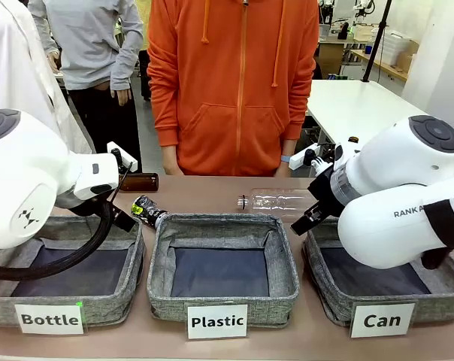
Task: Sort the can waste into the basket.
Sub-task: Pick up the can waste from the table and place it in the right Fabric basket.
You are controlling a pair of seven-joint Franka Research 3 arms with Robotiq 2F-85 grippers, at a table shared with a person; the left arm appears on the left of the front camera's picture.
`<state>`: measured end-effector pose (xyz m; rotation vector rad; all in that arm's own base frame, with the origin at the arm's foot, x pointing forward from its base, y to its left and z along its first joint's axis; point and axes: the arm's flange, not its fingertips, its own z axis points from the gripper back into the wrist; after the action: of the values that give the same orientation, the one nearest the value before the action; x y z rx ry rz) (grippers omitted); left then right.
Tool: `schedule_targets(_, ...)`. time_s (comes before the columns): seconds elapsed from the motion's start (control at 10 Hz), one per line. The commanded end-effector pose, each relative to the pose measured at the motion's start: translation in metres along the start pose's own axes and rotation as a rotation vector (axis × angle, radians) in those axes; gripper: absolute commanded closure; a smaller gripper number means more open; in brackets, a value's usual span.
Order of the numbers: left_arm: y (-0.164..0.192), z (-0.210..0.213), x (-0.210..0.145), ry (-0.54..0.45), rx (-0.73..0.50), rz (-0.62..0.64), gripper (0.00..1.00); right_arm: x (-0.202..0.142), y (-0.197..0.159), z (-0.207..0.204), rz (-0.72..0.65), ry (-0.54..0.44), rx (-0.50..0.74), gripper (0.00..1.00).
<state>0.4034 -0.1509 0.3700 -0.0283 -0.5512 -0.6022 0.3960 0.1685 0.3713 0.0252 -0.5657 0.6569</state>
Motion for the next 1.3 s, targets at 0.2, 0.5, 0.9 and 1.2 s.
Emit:
schedule_targets(0.2, 0.000, 0.000, 0.000, 0.000, 0.000, 0.000, 0.00, 0.000, 0.000, 0.000, -0.001, 0.000, 0.000, 0.00)
schedule_targets(0.5, 0.000, 0.000, 0.000, 0.000, 0.000, 0.000, 0.00, 0.000, 0.000, 0.000, -0.001, 0.000, 0.000, 0.00)
schedule_targets(0.9, 0.000, 0.000, 0.000, 0.000, 0.000, 0.000, 0.00, 0.000, 0.000, 0.000, 0.000, 0.000, 0.000, 0.00)
schedule_targets(1.2, -0.008, 0.067, 0.005, 0.026, -0.239, 0.009, 0.00, 0.016, -0.022, 0.065, -0.235, 0.044, 0.111, 0.00)
